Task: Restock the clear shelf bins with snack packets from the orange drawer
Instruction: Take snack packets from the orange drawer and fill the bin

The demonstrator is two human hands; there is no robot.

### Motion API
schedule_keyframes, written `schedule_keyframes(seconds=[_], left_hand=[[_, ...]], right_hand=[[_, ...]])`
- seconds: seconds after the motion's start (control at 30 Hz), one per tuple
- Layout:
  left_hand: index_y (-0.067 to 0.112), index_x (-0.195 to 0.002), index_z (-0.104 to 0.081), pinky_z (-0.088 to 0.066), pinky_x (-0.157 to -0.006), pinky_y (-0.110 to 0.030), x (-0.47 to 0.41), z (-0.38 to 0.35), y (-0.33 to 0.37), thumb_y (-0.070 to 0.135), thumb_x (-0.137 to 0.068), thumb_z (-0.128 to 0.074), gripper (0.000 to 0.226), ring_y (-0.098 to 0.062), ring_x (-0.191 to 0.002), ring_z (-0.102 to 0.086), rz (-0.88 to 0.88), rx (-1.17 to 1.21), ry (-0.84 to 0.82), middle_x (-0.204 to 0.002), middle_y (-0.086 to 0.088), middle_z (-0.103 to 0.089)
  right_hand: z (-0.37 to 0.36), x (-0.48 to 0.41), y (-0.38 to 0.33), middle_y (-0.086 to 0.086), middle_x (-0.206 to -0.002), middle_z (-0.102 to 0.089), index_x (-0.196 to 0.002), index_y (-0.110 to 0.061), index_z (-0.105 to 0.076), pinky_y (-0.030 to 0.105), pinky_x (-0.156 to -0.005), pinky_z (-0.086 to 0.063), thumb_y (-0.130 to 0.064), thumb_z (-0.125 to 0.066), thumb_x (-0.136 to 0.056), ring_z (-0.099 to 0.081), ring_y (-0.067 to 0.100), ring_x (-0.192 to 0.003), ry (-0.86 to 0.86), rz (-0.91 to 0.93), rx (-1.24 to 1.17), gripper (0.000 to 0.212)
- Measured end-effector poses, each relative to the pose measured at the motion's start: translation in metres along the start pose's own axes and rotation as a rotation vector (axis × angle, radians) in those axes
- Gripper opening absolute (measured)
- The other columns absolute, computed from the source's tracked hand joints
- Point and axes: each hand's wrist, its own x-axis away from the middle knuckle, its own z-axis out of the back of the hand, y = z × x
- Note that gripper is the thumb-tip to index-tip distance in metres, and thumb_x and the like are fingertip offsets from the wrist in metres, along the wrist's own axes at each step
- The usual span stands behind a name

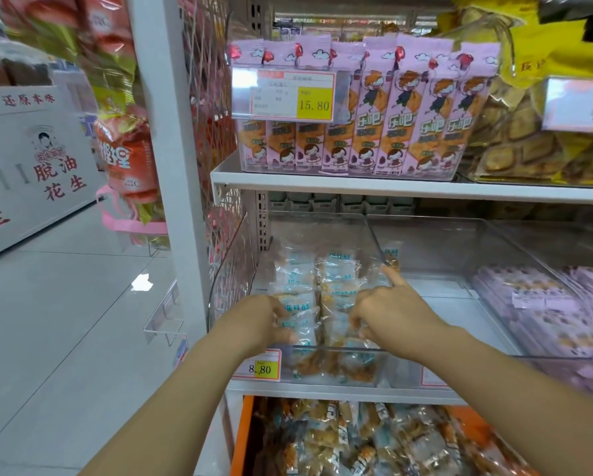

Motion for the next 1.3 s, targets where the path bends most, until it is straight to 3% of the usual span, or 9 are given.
schedule_keyframes(seconds=[0.1, 0.23, 0.33, 0.47, 0.63, 0.8, 1.03, 1.23, 1.3], left_hand=[[0.023, -0.131, -0.053, -0.038, -0.084, -0.022, 0.0, -0.003, 0.0, 0.04, -0.084, -0.069, 0.052, -0.014, -0.1, -0.053, -0.006, 0.059, 0.037, -0.125, -0.002, -0.058], [0.025, -0.139, -0.046, -0.04, -0.096, -0.029, 0.01, -0.002, 0.001, 0.052, -0.086, -0.061, 0.061, -0.021, -0.122, -0.051, -0.022, -0.007, 0.041, -0.14, -0.003, -0.049], [0.027, -0.135, -0.049, -0.047, -0.091, -0.034, 0.029, -0.009, 0.008, 0.05, -0.089, -0.057, 0.052, -0.021, -0.119, -0.053, -0.094, -0.171, 0.299, -0.142, 0.002, -0.044], [0.024, -0.109, -0.065, -0.05, -0.067, -0.028, 0.065, -0.035, 0.025, 0.036, -0.092, -0.049, 0.025, -0.012, -0.083, -0.064, -0.449, -0.043, 0.663, -0.108, 0.01, -0.061], [0.024, -0.106, -0.066, -0.042, -0.069, -0.015, 0.08, -0.103, 0.043, 0.033, -0.094, -0.046, 0.025, -0.002, -0.083, -0.058, -0.624, 0.026, 0.409, -0.093, 0.017, -0.06], [0.026, -0.11, -0.065, -0.044, -0.075, -0.021, 0.067, -0.181, 0.036, 0.024, -0.095, -0.053, 0.019, -0.009, -0.095, -0.06, -0.319, 0.116, 0.243, -0.107, 0.01, -0.066], [0.021, -0.114, -0.064, -0.037, -0.077, -0.009, 0.047, -0.252, 0.018, 0.019, -0.095, -0.054, 0.021, -0.009, -0.104, -0.061, -0.012, 0.143, -0.102, -0.111, 0.008, -0.066], [0.023, -0.117, -0.063, -0.036, -0.078, -0.006, 0.036, -0.269, 0.006, 0.021, -0.097, -0.052, 0.023, 0.001, -0.1, -0.055, 0.076, 0.123, -0.3, -0.115, 0.011, -0.064], [0.024, -0.119, -0.062, -0.035, -0.076, -0.006, 0.036, -0.272, 0.004, 0.022, -0.098, -0.051, 0.024, 0.003, -0.099, -0.052, 0.085, 0.114, -0.362, -0.116, 0.013, -0.063]], right_hand=[[0.001, 0.007, 0.0, -0.011, -0.109, -0.061, -0.105, -0.031, -0.067, 0.045, -0.114, 0.013, -0.023, -0.052, -0.093, -0.056, 0.011, -0.106, 0.021, -0.006, -0.024, 0.021], [-0.001, 0.031, 0.004, -0.016, -0.114, -0.061, -0.111, -0.034, -0.065, 0.042, -0.117, 0.002, -0.034, -0.052, -0.095, -0.051, 0.009, -0.115, 0.185, 0.041, -0.144, 0.021], [-0.014, 0.055, 0.004, -0.015, -0.088, -0.068, -0.087, -0.029, -0.071, 0.028, -0.104, -0.028, -0.028, -0.06, -0.085, -0.062, 0.011, -0.088, 0.488, 0.085, -0.294, 0.012], [-0.036, 0.096, -0.001, -0.015, -0.082, -0.065, -0.086, -0.026, -0.07, 0.025, -0.082, -0.039, -0.032, -0.05, -0.086, -0.054, 0.007, -0.083, 0.549, 0.072, -0.448, 0.021], [-0.09, 0.133, 0.001, -0.012, -0.079, -0.067, -0.087, -0.023, -0.071, 0.031, -0.074, -0.049, -0.027, -0.06, -0.082, -0.06, 0.012, -0.077, 0.381, 0.002, -0.534, 0.013], [-0.151, 0.154, 0.014, -0.011, -0.099, -0.069, -0.099, -0.024, -0.072, 0.03, -0.079, -0.048, -0.027, -0.058, -0.089, -0.062, 0.014, -0.093, 0.106, -0.185, -0.663, 0.017], [-0.236, 0.161, 0.021, 0.001, -0.119, -0.066, -0.122, -0.016, -0.061, 0.015, -0.084, -0.043, -0.021, -0.057, -0.093, -0.061, 0.011, -0.106, -0.277, -0.407, -0.885, 0.03], [-0.253, 0.136, 0.007, 0.003, -0.134, -0.054, -0.138, -0.023, -0.046, 0.019, -0.077, -0.039, -0.025, -0.054, -0.095, -0.055, 0.016, -0.112, -0.442, -0.293, -0.958, 0.044], [-0.258, 0.132, 0.0, 0.003, -0.139, -0.051, -0.137, -0.022, -0.05, 0.02, -0.086, -0.04, -0.021, -0.052, -0.096, -0.052, 0.017, -0.119, -0.503, -0.257, -0.963, 0.04]])
